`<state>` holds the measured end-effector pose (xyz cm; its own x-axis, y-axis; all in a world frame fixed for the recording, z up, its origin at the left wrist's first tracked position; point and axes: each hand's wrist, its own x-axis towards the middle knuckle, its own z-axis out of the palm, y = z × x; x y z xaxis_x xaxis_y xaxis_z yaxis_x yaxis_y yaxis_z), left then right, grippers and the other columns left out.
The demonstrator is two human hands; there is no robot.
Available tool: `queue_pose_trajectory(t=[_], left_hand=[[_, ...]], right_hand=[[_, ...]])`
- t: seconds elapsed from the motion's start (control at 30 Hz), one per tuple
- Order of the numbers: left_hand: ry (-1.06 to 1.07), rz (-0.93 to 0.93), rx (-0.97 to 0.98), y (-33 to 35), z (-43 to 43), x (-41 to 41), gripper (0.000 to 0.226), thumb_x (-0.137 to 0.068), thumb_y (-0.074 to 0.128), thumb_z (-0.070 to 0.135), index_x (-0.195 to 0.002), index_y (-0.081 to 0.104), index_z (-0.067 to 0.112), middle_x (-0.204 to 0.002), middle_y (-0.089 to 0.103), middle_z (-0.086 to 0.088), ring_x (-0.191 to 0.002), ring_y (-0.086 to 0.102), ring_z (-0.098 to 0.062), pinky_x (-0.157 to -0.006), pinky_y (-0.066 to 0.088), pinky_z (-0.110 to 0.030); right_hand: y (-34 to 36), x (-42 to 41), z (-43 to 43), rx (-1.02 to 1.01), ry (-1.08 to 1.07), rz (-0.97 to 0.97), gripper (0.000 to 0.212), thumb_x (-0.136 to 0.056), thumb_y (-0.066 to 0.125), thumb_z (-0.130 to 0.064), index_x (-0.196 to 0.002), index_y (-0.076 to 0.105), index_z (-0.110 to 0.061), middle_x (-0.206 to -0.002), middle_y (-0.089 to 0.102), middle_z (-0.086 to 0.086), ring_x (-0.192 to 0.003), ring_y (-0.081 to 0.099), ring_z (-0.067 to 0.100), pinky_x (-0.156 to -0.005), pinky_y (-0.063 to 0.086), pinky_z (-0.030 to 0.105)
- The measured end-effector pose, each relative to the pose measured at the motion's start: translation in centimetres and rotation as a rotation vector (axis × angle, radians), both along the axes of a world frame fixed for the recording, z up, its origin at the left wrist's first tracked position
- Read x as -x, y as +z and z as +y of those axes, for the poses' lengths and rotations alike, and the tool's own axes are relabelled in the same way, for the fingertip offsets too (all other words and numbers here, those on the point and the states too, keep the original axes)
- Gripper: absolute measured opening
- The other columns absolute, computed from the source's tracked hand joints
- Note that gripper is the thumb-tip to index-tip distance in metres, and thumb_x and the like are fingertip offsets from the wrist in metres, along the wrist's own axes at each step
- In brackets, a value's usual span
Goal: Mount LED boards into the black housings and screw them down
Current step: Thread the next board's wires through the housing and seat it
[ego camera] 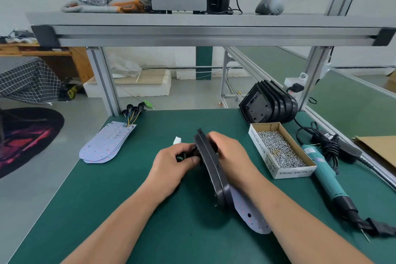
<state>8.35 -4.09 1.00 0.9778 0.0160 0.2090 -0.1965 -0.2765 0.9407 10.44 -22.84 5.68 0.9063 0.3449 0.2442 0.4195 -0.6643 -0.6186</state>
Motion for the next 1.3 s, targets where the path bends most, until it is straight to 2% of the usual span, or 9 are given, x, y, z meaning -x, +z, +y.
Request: queue_pose_trajectory(t=[0.13, 0.23, 0.47, 0.57, 0.73, 1.0, 1.1, 1.17, 1.3], left_hand=[[-0.101, -0.015, 0.016, 0.3, -0.1, 0.3, 0.027, -0.091, 0.077, 0.021, -0.109, 0.082, 0.040, -0.105, 0.081, 0.010, -0.102, 0.075, -0.010, -0.092, 0.055, -0.026], [-0.172, -0.023, -0.040, 0.6, 0.4, 0.4, 0.036, -0.095, 0.073, 0.014, -0.114, 0.079, 0.044, -0.111, 0.080, 0.014, -0.108, 0.073, -0.003, -0.092, 0.052, -0.017], [-0.110, -0.026, -0.161, 0.5, 0.3, 0.3, 0.027, -0.085, 0.065, 0.043, -0.106, 0.076, 0.056, -0.106, 0.078, 0.023, -0.103, 0.071, 0.003, -0.090, 0.053, -0.028], [-0.049, -0.023, -0.208, 0.4, 0.4, 0.0, 0.025, -0.090, 0.065, 0.038, -0.102, 0.075, 0.057, -0.100, 0.077, 0.024, -0.094, 0.071, 0.005, -0.085, 0.058, -0.032], [0.023, -0.039, -0.303, 0.1, 0.4, 0.0, 0.023, -0.096, 0.062, 0.034, -0.103, 0.072, 0.054, -0.089, 0.075, 0.015, -0.084, 0.070, -0.007, -0.073, 0.060, -0.033], [0.027, -0.011, -0.192, -0.4, 2.2, -0.4, 0.023, -0.104, 0.065, 0.030, -0.115, 0.070, 0.049, -0.078, 0.050, 0.007, -0.063, 0.042, -0.006, -0.057, 0.039, -0.022], [0.024, -0.017, -0.230, -0.4, 1.7, -0.2, 0.021, -0.106, 0.062, 0.032, -0.117, 0.068, 0.050, -0.089, 0.058, 0.018, -0.073, 0.051, -0.003, -0.069, 0.045, -0.021], [0.052, -0.072, -0.283, -0.3, 1.2, -0.1, 0.028, -0.106, 0.061, 0.027, -0.128, 0.065, 0.045, -0.114, 0.058, 0.022, -0.105, 0.056, -0.002, -0.094, 0.047, -0.027], [0.178, -0.071, -0.346, 0.2, 0.6, 0.1, 0.043, -0.106, 0.062, 0.027, -0.147, 0.055, 0.038, -0.156, 0.037, 0.013, -0.150, 0.026, -0.019, -0.123, 0.027, -0.038]], right_hand=[[-0.3, -0.6, -1.0, -0.029, 0.107, -0.030, 0.028, -0.100, 0.062, -0.027, -0.127, 0.059, -0.034, -0.126, 0.059, -0.012, -0.113, 0.057, 0.016, -0.100, 0.048, 0.043], [-0.3, -0.9, -1.0, 0.044, 0.147, 0.042, 0.022, -0.105, 0.053, -0.023, -0.125, 0.061, -0.028, -0.116, 0.069, -0.003, -0.114, 0.060, 0.024, -0.100, 0.047, 0.050], [-0.3, -1.2, -1.7, -0.095, 0.076, 0.092, 0.019, -0.108, 0.050, -0.021, -0.111, 0.068, -0.023, -0.104, 0.073, -0.008, -0.104, 0.066, 0.012, -0.097, 0.050, 0.043], [-0.5, -1.4, -2.1, -0.124, 0.067, 0.057, 0.020, -0.110, 0.049, -0.019, -0.108, 0.069, -0.019, -0.100, 0.073, -0.005, -0.100, 0.067, 0.015, -0.095, 0.050, 0.044], [-0.8, -1.6, -2.2, -0.162, 0.098, 0.020, 0.016, -0.110, 0.052, -0.018, -0.101, 0.065, -0.018, -0.090, 0.070, -0.004, -0.090, 0.064, 0.018, -0.087, 0.051, 0.045], [0.0, -2.5, -4.6, -0.386, 0.036, 0.020, 0.023, -0.110, 0.053, -0.010, -0.094, 0.069, -0.015, -0.091, 0.067, 0.012, -0.085, 0.061, 0.022, -0.078, 0.045, 0.037], [-0.3, -2.6, -4.8, -0.298, 0.044, -0.016, 0.020, -0.110, 0.053, -0.015, -0.097, 0.068, -0.018, -0.089, 0.067, 0.000, -0.085, 0.060, 0.015, -0.077, 0.043, 0.032], [-0.5, -2.4, -4.5, -0.292, 0.055, -0.041, 0.019, -0.111, 0.052, -0.016, -0.099, 0.068, -0.017, -0.089, 0.067, -0.005, -0.085, 0.060, 0.010, -0.079, 0.044, 0.028], [-1.1, -2.3, -3.8, -0.274, 0.021, -0.071, 0.018, -0.111, 0.052, -0.016, -0.103, 0.068, -0.015, -0.094, 0.069, 0.000, -0.094, 0.064, 0.020, -0.089, 0.050, 0.042]])
